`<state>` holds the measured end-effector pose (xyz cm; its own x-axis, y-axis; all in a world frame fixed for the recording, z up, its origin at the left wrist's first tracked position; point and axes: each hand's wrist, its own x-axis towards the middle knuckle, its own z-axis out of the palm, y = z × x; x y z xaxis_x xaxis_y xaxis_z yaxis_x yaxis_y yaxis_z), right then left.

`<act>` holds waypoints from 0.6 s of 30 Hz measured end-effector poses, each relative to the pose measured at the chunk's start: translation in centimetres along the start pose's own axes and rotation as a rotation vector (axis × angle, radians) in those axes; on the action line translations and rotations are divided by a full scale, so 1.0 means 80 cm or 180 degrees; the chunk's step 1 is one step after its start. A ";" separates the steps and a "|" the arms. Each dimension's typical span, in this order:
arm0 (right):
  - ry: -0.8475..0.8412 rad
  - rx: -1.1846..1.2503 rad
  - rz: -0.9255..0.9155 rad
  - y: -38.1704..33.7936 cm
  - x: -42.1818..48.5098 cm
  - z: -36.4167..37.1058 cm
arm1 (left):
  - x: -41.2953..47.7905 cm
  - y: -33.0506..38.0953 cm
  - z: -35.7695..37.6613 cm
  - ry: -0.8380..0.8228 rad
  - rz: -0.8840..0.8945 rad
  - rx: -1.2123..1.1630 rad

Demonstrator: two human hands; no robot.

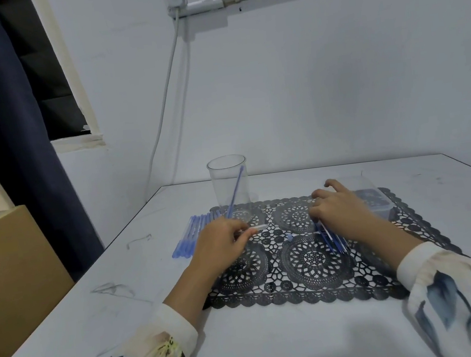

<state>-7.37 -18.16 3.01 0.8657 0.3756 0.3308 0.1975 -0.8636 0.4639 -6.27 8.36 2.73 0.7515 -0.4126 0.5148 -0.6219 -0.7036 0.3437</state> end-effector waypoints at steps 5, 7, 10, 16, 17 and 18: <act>-0.0116 -0.0096 -0.0076 0.001 -0.002 0.002 | 0.000 -0.001 0.001 -0.0018 -0.0001 -0.0012; -0.0090 -0.0118 -0.0085 0.001 -0.002 0.003 | 0.000 -0.001 0.002 -0.0035 -0.0006 -0.0001; -0.0076 -0.0125 -0.0082 0.001 -0.002 0.004 | 0.000 -0.001 0.002 -0.0036 -0.0003 0.0005; -0.0108 -0.0125 -0.0103 -0.001 -0.003 -0.001 | 0.000 0.001 0.001 -0.0035 0.0001 -0.0052; -0.0119 -0.0119 -0.0102 -0.002 -0.003 -0.002 | 0.000 0.001 0.001 -0.0033 0.0000 -0.0055; -0.0139 -0.0109 -0.0085 -0.002 -0.002 -0.002 | -0.001 0.002 0.001 -0.0031 0.0001 -0.0062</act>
<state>-7.64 -18.07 3.01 0.8797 0.3828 0.2821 0.2056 -0.8411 0.5003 -6.38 8.27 2.71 0.7534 -0.4185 0.5072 -0.6262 -0.6922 0.3589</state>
